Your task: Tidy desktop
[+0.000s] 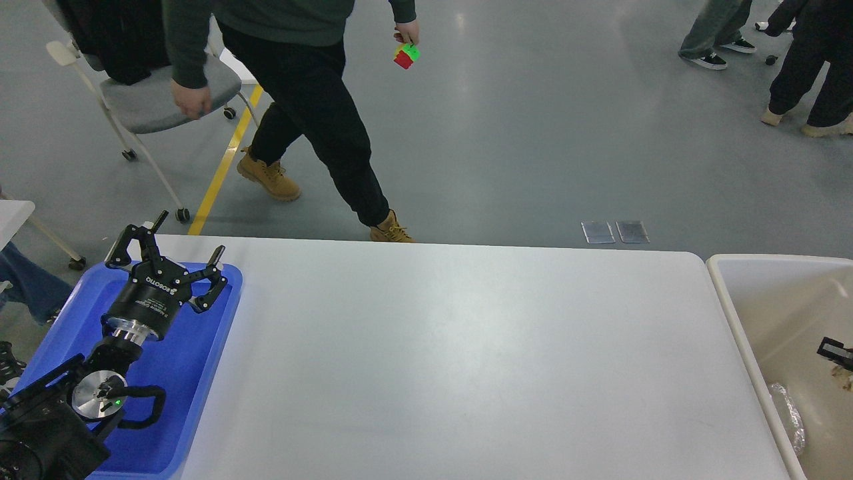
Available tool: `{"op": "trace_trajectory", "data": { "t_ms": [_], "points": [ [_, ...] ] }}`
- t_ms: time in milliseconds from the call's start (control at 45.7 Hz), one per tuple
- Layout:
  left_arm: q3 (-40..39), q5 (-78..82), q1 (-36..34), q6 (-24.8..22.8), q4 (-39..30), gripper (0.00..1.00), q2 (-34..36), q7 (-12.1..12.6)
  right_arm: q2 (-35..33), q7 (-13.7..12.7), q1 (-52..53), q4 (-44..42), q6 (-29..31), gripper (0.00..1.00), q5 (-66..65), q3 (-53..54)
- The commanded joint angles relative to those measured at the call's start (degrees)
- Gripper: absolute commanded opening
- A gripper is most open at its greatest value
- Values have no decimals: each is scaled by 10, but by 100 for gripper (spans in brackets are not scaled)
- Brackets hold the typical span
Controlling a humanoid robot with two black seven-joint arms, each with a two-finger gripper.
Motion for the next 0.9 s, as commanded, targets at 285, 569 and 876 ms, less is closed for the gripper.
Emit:
{"op": "trace_trajectory", "data": {
  "t_ms": [285,569,876],
  "points": [
    [0,0,0,0,0,99,0,0,0,-3,9,7,-15,98,1,4],
    [0,0,0,0,0,99,0,1,-12,-1,53,21,-16,99,1,102],
    [0,0,0,0,0,99,0,1,-30,1,72,78,-16,99,0,442]
  ]
}}
